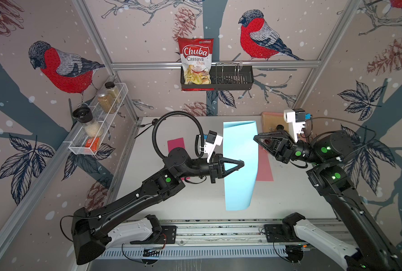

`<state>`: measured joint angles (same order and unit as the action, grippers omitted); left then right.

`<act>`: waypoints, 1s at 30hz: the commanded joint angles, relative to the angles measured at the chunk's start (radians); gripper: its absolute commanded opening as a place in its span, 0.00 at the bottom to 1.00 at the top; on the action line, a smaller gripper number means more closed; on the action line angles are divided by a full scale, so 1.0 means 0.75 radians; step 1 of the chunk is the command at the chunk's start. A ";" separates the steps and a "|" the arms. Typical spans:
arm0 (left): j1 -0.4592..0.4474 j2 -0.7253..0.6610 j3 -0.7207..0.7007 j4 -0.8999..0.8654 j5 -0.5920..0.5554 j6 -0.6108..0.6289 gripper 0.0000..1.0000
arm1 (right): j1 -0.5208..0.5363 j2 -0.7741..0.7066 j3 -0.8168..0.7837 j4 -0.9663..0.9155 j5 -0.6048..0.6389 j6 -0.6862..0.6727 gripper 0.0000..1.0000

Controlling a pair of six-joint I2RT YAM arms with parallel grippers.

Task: Fold the rectangular paper in half along the long edge
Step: Fold the paper.

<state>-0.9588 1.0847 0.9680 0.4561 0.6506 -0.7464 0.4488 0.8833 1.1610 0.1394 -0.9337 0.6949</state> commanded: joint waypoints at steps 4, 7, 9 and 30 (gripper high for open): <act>-0.008 -0.008 -0.006 0.002 0.003 0.018 0.00 | -0.015 0.012 0.011 0.101 -0.010 0.030 0.13; -0.010 -0.010 -0.006 -0.001 0.003 0.021 0.00 | -0.020 0.011 0.001 0.144 -0.022 0.051 0.04; -0.012 -0.012 -0.007 -0.006 0.000 0.024 0.00 | -0.027 0.016 0.012 0.131 -0.013 0.048 0.13; -0.017 -0.015 -0.018 -0.002 0.000 0.025 0.00 | -0.076 0.067 0.068 0.203 -0.058 0.094 0.06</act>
<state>-0.9699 1.0767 0.9562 0.4290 0.6472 -0.7326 0.3950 0.9291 1.2003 0.2405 -0.9661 0.7605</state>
